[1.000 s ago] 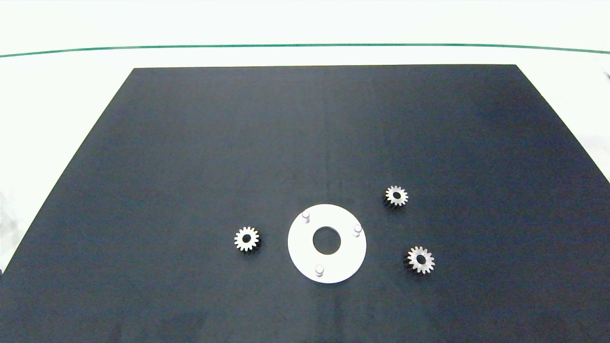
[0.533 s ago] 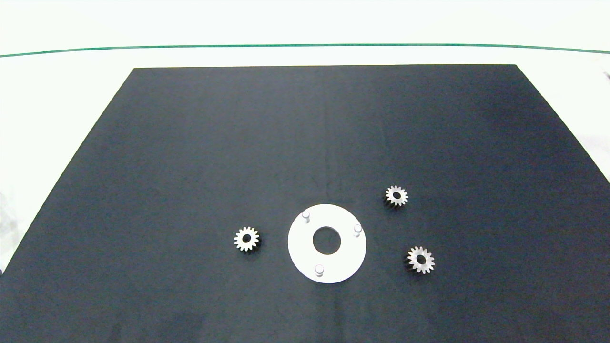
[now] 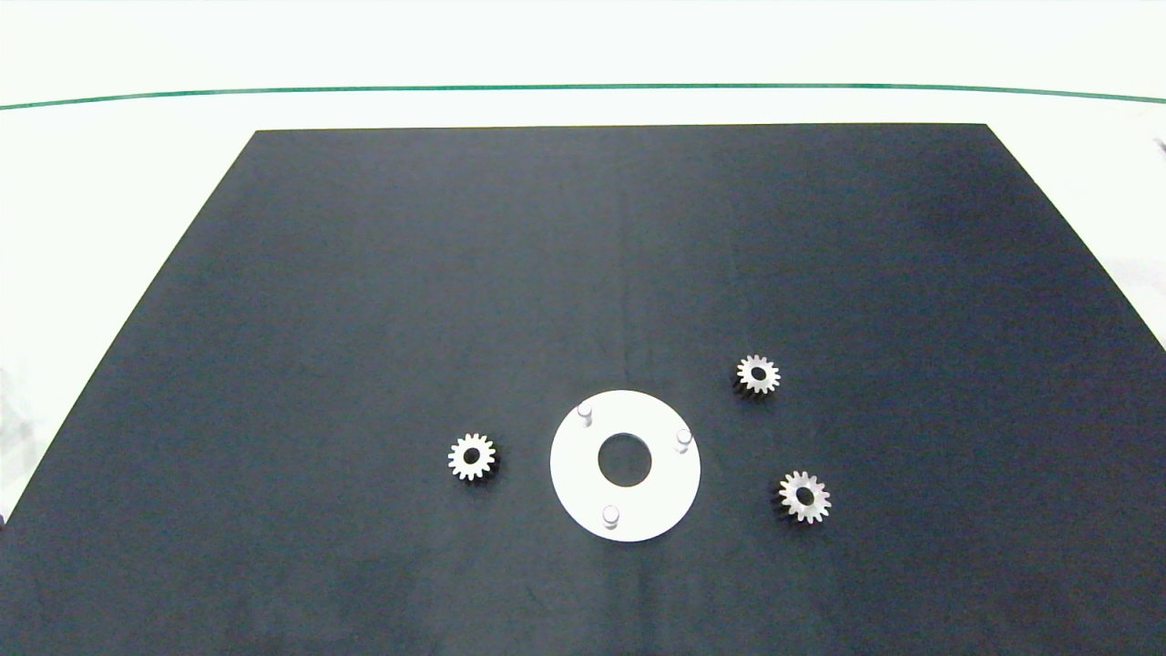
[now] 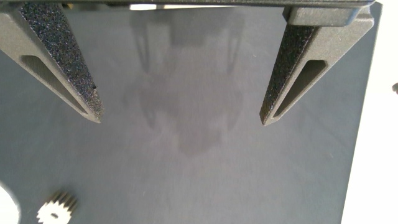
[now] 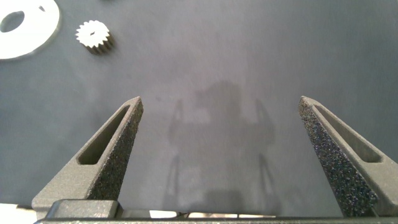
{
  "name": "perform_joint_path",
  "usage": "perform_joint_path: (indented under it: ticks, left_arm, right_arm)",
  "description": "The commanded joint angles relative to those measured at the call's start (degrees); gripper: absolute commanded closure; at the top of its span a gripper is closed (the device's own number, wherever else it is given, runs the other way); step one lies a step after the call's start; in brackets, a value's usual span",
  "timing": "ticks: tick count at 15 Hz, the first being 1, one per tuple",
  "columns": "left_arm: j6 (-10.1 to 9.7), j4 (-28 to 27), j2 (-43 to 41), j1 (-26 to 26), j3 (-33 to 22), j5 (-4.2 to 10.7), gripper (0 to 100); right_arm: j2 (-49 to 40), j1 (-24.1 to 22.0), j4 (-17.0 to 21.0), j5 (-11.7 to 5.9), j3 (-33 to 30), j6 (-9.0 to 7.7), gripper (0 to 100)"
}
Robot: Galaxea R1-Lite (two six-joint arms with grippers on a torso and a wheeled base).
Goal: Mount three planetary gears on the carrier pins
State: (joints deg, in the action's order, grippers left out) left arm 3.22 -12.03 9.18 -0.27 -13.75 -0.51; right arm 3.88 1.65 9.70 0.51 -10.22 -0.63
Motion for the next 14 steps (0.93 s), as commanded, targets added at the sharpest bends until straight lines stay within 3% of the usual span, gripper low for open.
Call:
perform_joint_path:
  ticks: [1,2,3,4,6,8,11,14]
  left_arm:
    - [1.09,-7.0,25.7,0.0,-23.3,0.16,0]
    - [2.85,-7.7,31.9,0.0,-28.6,0.51,0]
    - [5.92,-10.5,37.2,0.0,-34.1,1.57,0]
    - [7.24,-14.2,41.4,0.0,-39.1,2.36,0]
    - [7.24,-17.8,47.2,-0.2,-45.8,2.36,0]
    - [6.71,-18.6,51.8,0.0,-48.1,2.45,0]
    - [6.54,-18.6,54.8,0.2,-48.8,4.03,0]
    - [6.36,-18.7,55.0,0.3,-48.8,4.03,0]
  right_arm:
    - [15.5,3.9,2.2,0.1,-12.5,-3.32,0]
    - [20.0,4.3,2.2,0.19,-15.7,-4.55,0]
    - [25.0,4.9,2.2,0.28,-18.8,-6.05,0]
    - [29.3,5.8,2.2,0.37,-21.1,-7.45,0]
    - [36.7,9.4,2.2,0.28,-24.9,-8.51,0]
    - [42.6,14.4,2.2,0.02,-28.8,-8.95,0]
    - [53.5,18.0,2.1,0.1,-32.1,-14.48,0]
    - [60.8,23.6,2.2,-0.42,-34.6,-16.77,0]
